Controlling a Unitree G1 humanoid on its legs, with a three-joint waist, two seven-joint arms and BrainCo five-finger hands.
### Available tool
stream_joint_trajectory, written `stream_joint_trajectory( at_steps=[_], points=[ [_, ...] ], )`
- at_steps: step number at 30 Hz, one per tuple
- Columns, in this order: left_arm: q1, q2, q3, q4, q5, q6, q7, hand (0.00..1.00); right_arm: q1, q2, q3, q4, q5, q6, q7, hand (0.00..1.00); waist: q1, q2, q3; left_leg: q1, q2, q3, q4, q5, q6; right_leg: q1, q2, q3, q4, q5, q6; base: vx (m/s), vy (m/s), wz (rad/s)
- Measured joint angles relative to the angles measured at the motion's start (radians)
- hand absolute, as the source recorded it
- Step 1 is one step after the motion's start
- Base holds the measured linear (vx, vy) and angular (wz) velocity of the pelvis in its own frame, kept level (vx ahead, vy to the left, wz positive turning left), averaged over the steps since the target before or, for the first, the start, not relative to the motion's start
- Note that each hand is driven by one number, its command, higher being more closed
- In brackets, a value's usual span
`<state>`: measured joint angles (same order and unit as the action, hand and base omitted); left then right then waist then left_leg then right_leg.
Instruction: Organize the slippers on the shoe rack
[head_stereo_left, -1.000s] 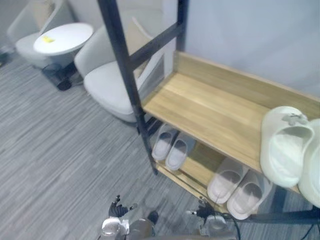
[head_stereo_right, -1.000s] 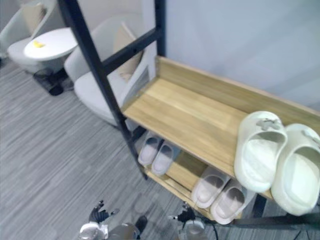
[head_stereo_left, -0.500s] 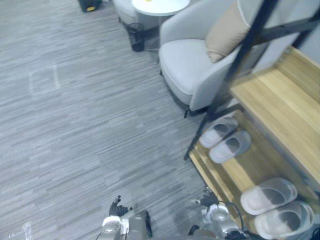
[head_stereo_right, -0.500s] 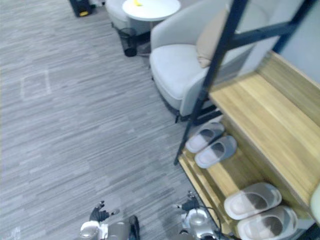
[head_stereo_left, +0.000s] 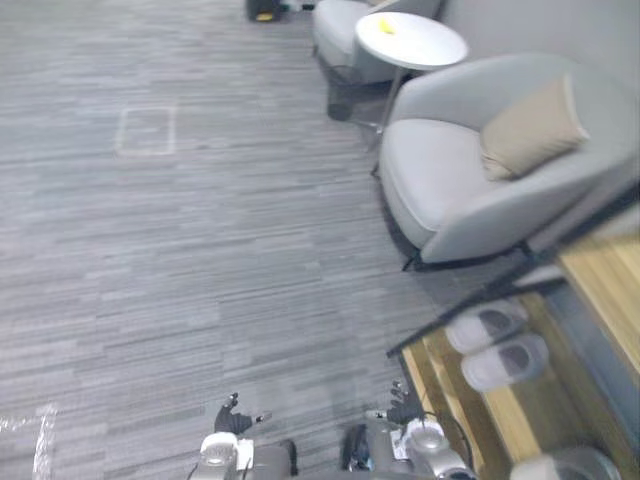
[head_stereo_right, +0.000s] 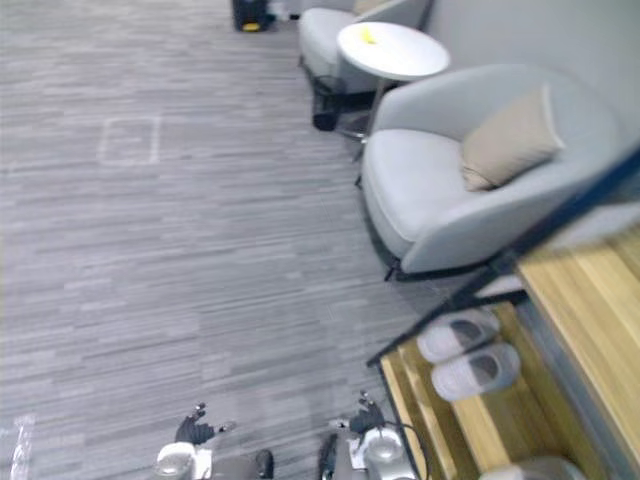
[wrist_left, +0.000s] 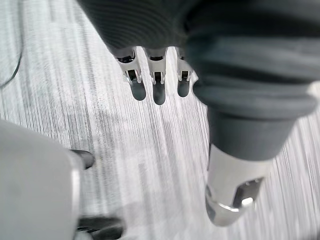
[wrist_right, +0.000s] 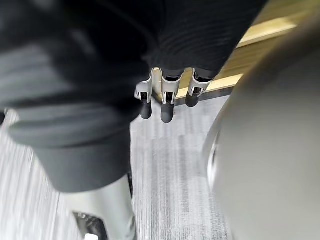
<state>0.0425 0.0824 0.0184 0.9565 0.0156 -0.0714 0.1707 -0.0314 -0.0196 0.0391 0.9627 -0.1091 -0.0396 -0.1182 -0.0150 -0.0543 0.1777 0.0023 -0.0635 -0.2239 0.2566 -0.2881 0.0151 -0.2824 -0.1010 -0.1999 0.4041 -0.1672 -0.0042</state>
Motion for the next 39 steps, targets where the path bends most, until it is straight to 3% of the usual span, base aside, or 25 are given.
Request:
stream_joint_trajectory(
  at_steps=[1,2,3,4,5,7,11,12,13,14,15,16,18,19,21,23,24,27,29,31,33,34,36,37,39],
  points=[
    [0.001,-0.007,0.012,0.004,-0.003,-0.001,0.001,0.0,-0.006,0.0,-0.01,0.011,0.0,0.001,0.0,0.0,0.016,0.03,-0.013,-0.023,0.026,-0.022,0.062,-0.005,-0.033,0.04,0.011,-0.057,-0.031,-0.009,-0.009,0.6,-0.308,1.49],
    [0.001,-0.009,0.016,0.004,-0.004,-0.001,0.0,0.0,-0.012,0.0,-0.016,0.015,0.0,0.001,-0.001,0.0,0.019,0.033,-0.011,-0.041,0.028,-0.016,0.089,0.003,-0.047,0.051,0.012,-0.071,-0.041,-0.011,-0.013,0.54,-0.227,1.22],
    [0.009,-0.022,0.041,-0.006,-0.01,0.0,-0.001,0.0,-0.028,-0.003,-0.026,0.033,0.0,0.0,-0.002,0.0,0.017,0.041,-0.002,-0.094,0.03,0.03,0.216,0.041,-0.112,0.102,0.013,-0.095,-0.073,-0.015,-0.02,0.51,-0.212,1.01],
    [0.013,-0.024,0.063,-0.018,-0.017,0.0,0.0,0.0,-0.03,-0.004,-0.018,0.037,0.001,0.008,-0.002,0.0,0.019,0.04,0.017,-0.138,0.046,0.109,0.374,0.094,-0.129,0.196,0.026,-0.103,-0.131,-0.02,-0.026,0.51,-0.207,0.9],
    [0.018,-0.023,0.069,-0.022,-0.017,0.0,0.0,0.0,-0.03,-0.004,-0.011,0.036,0.001,0.01,-0.002,0.0,0.022,0.042,0.016,-0.15,0.059,0.139,0.425,0.113,-0.119,0.224,0.033,-0.104,-0.154,-0.02,-0.027,0.49,-0.177,0.46],
    [0.025,-0.028,0.105,-0.054,-0.025,-0.007,-0.001,0.0,-0.048,0.001,0.013,0.037,0.001,0.012,-0.006,0.0,0.044,0.034,0.036,-0.226,0.113,0.312,0.583,-0.01,-0.086,0.379,0.061,-0.075,-0.259,-0.04,-0.06,0.47,-0.129,0.11],
    [-0.002,-0.037,0.12,-0.088,-0.059,-0.015,-0.001,0.0,-0.127,-0.008,0.012,0.034,0.002,0.011,-0.015,0.0,0.071,0.027,0.069,-0.396,0.071,0.379,0.453,-0.061,-0.038,0.449,0.039,-0.064,-0.319,-0.04,-0.06,0.43,-0.018,-0.15],
    [-0.012,-0.04,0.121,-0.101,-0.06,-0.019,-0.001,0.0,-0.137,-0.01,0.012,0.033,0.002,0.01,-0.016,0.0,0.078,0.025,0.08,-0.436,0.055,0.378,0.356,-0.015,-0.036,0.473,0.03,-0.073,-0.329,-0.04,-0.059,0.38,0.068,-0.02],
    [-0.016,-0.043,0.12,-0.103,-0.063,-0.03,0.0,0.0,-0.14,-0.01,0.014,0.034,0.002,0.01,-0.018,0.0,0.089,0.034,0.088,-0.46,0.054,0.379,0.127,0.127,-0.029,0.523,0.034,-0.086,-0.346,-0.044,-0.053,0.51,0.103,-0.05],
    [-0.015,-0.043,0.121,-0.102,-0.067,-0.031,0.0,0.0,-0.14,-0.009,0.015,0.034,0.002,0.01,-0.018,0.0,0.096,0.043,0.089,-0.458,0.059,0.38,0.058,0.176,-0.022,0.542,0.039,-0.087,-0.349,-0.05,-0.042,0.6,0.146,-0.14],
    [-0.02,-0.042,0.124,-0.101,-0.083,-0.031,-0.001,0.0,-0.139,-0.008,0.021,0.037,0.002,0.011,-0.019,0.0,0.117,0.039,0.091,-0.439,0.057,0.413,0.045,0.299,0.05,0.585,0.032,-0.08,-0.356,-0.069,-0.01,0.6,0.138,-0.04],
    [-0.033,-0.04,0.148,-0.1,-0.084,-0.031,0.0,0.0,-0.149,0.001,0.041,0.039,0.002,0.009,-0.018,0.0,0.123,-0.003,0.083,-0.444,0.02,0.421,0.059,0.258,0.061,0.565,-0.01,-0.069,-0.343,-0.029,0.014,0.58,0.141,-0.02],
    [-0.031,-0.052,0.181,-0.1,-0.096,-0.03,-0.001,0.0,-0.154,0.006,0.044,0.038,0.001,0.005,-0.017,0.0,0.124,-0.002,0.083,-0.45,0.014,0.42,0.14,0.196,0.101,0.559,-0.024,-0.036,-0.276,0.03,0.065,0.59,0.191,0.25],
    [-0.03,-0.055,0.186,-0.089,-0.096,-0.026,0.0,0.0,-0.138,0.011,0.036,0.042,0.0,0.007,-0.015,0.0,0.125,-0.004,0.082,-0.39,-0.009,0.401,0.175,0.129,0.114,0.529,-0.048,0.003,-0.086,0.078,0.122,0.61,0.231,0.38],
    [-0.03,-0.054,0.179,-0.06,-0.095,-0.021,-0.001,0.0,-0.12,0.016,0.026,0.041,0.0,0.003,-0.009,0.0,0.117,-0.001,0.083,-0.297,-0.03,0.365,0.167,0.075,0.113,0.441,-0.058,0.064,0.228,0.117,0.163,0.57,0.225,0.43],
    [-0.026,-0.051,0.179,-0.037,-0.093,-0.003,0.0,0.0,-0.086,0.02,0.011,0.034,0.0,0.004,-0.003,0.0,0.108,0.004,0.086,-0.146,-0.045,0.313,0.108,0.045,0.112,0.316,-0.057,0.058,0.567,0.072,0.112,0.59,0.189,0.62],
    [-0.011,-0.053,0.178,-0.032,-0.088,-0.002,0.0,0.0,-0.055,0.02,0.011,0.029,0.0,0.001,0.0,0.0,0.093,0.019,0.083,-0.036,-0.046,0.267,0.035,0.043,0.113,0.228,-0.055,0.019,0.649,0.021,0.057,0.52,0.115,0.69],
    [-0.003,-0.049,0.163,-0.013,-0.086,-0.002,0.0,0.0,-0.025,0.015,0.01,-0.003,-0.002,0.0,0.001,0.0,0.066,0.028,0.081,0.115,-0.033,0.202,-0.048,0.036,0.103,0.055,-0.041,-0.033,0.498,-0.1,0.033,0.57,0.032,0.78],
    [-0.003,-0.054,0.161,-0.013,-0.085,-0.003,0.001,0.0,-0.028,0.012,0.005,-0.009,-0.001,-0.001,0.0,0.0,0.064,0.029,0.079,0.157,-0.02,0.17,-0.059,0.032,0.1,-0.02,-0.005,-0.008,0.303,-0.09,0.043,0.49,-0.059,0.72],
    [-0.004,-0.057,0.155,-0.015,-0.076,-0.004,0.0,0.0,-0.037,0.014,0.006,-0.009,-0.001,-0.001,0.0,0.0,0.049,0.025,0.072,0.222,0.002,0.098,-0.096,-0.018,0.069,-0.066,0.041,0.03,-0.087,0.063,0.056,0.51,-0.117,0.94],
    [0.008,-0.051,0.156,-0.016,-0.075,-0.004,0.0,0.0,-0.035,0.019,0.006,-0.007,-0.001,0.001,-0.001,0.0,0.048,0.01,0.064,0.259,0.003,0.066,-0.104,-0.055,0.051,-0.077,0.049,0.053,-0.192,0.137,0.041,0.58,-0.237,0.88],
    [0.023,-0.061,0.159,-0.015,-0.071,-0.004,0.0,0.0,-0.032,0.021,0.004,-0.005,-0.001,0.003,-0.001,0.0,0.042,0.016,0.036,0.283,0.023,0.017,-0.07,-0.079,0.035,-0.088,0.058,0.067,-0.103,0.237,-0.01,0.54,-0.252,0.94],
    [0.029,-0.085,0.162,-0.021,-0.056,-0.004,0.0,0.0,-0.029,0.019,0.003,-0.008,-0.001,0.007,-0.002,0.0,0.046,0.058,0.017,0.233,0.052,0.027,0.076,-0.077,0.027,-0.069,0.067,0.022,-0.071,0.184,-0.019,0.61,-0.241,0.7],
    [0.028,-0.12,0.208,-0.026,-0.055,-0.001,0.0,0.0,-0.024,0.018,0.01,-0.024,0.0,0.014,-0.001,0.0,0.034,0.107,0.016,0.096,0.085,0.115,0.408,-0.003,-0.055,-0.004,0.098,-0.012,-0.078,0.133,-0.036,0.62,-0.235,0.47],
    [0.042,-0.136,0.245,-0.043,-0.055,0.001,0.002,0.0,-0.015,0.025,0.038,-0.058,0.0,0.019,-0.001,0.0,0.052,0.126,0.019,0.004,0.156,0.216,0.64,0.118,-0.078,0.073,0.125,-0.004,-0.113,0.105,-0.056,0.61,-0.154,-0.06]
  ],
)
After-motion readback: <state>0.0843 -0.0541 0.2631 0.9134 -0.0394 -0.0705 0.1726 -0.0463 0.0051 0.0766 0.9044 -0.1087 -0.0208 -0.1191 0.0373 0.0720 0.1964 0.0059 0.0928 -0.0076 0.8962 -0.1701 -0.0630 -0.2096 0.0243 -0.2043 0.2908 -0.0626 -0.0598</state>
